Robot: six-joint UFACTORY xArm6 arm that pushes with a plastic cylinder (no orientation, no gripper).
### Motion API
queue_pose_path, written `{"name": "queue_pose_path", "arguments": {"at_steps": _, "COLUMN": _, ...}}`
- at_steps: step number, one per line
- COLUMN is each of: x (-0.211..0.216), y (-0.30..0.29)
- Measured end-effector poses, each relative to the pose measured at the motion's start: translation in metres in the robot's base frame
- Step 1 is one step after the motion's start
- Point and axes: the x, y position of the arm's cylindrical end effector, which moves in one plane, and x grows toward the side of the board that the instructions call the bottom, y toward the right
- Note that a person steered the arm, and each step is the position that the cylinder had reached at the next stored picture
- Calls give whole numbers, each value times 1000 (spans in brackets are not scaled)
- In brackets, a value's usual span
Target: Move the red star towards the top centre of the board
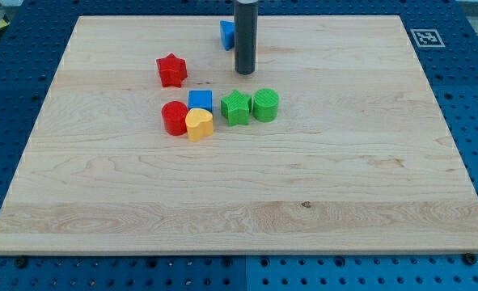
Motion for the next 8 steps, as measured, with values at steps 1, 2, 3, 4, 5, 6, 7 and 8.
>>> {"name": "queue_pose_path", "arguments": {"at_steps": 1, "x": 2, "y": 0}}
{"name": "queue_pose_path", "arguments": {"at_steps": 2, "x": 13, "y": 0}}
{"name": "queue_pose_path", "arguments": {"at_steps": 3, "x": 13, "y": 0}}
{"name": "queue_pose_path", "arguments": {"at_steps": 4, "x": 13, "y": 0}}
{"name": "queue_pose_path", "arguments": {"at_steps": 5, "x": 15, "y": -2}}
{"name": "queue_pose_path", "arguments": {"at_steps": 6, "x": 15, "y": -15}}
{"name": "queue_pose_path", "arguments": {"at_steps": 7, "x": 15, "y": -36}}
{"name": "queue_pose_path", "arguments": {"at_steps": 8, "x": 21, "y": -62}}
